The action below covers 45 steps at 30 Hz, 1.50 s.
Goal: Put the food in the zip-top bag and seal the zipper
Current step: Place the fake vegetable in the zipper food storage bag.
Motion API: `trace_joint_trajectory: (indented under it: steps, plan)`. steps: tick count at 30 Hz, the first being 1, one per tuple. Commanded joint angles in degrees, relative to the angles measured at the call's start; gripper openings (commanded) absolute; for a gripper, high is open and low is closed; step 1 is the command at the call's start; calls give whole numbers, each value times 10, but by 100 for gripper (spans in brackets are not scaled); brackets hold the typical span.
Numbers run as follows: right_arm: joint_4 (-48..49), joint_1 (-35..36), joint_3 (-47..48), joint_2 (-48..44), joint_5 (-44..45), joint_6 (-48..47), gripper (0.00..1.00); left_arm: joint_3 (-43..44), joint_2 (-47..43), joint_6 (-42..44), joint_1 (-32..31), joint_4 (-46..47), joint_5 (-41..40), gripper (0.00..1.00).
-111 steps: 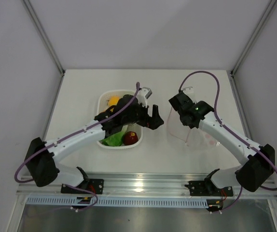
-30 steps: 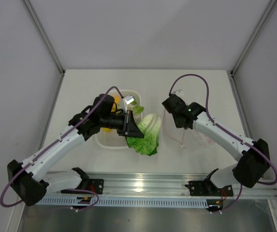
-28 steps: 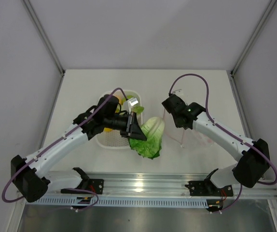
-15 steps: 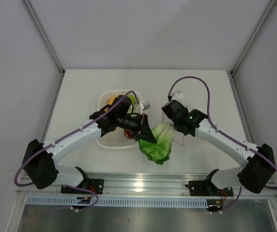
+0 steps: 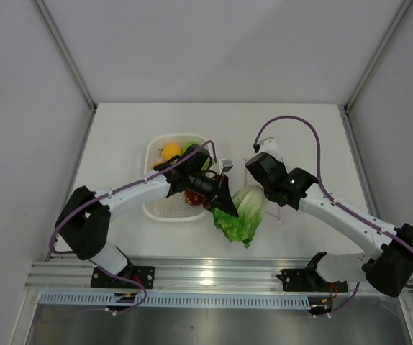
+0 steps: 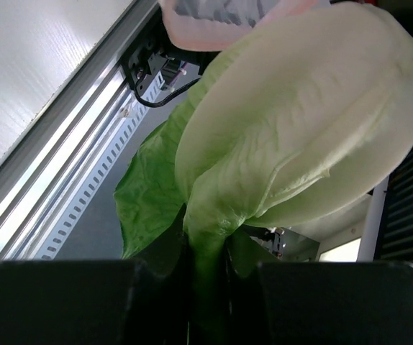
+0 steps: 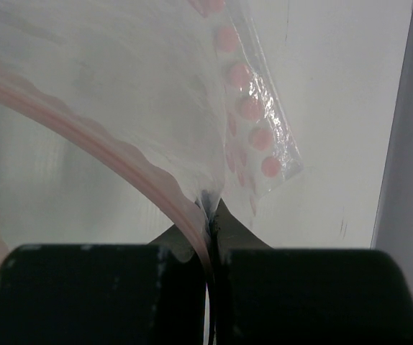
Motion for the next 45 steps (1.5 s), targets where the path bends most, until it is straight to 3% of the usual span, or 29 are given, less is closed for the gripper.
trace_joint_trajectory:
  steps: [1, 23, 29, 34, 40, 45]
  plan:
    - [22, 21, 8, -25, -15, 14, 0, 29, 19, -23, 4, 46, 1, 1]
    - [32, 23, 2, -34, -38, 23, 0, 2, 37, 33, 44, -22, -44, 1]
    - [38, 28, -1, -25, -50, 16, 0, 44, 24, 45, 37, -25, -39, 1]
    - [39, 30, 2, -12, -66, 11, 0, 145, 27, 126, 22, -128, -63, 0]
    - [44, 44, 2, -3, -68, 4, 0, 166, 32, 142, 18, -166, -72, 0]
    - [50, 48, 3, -6, -63, 4, 0, 167, 55, 109, 19, -167, -81, 1]
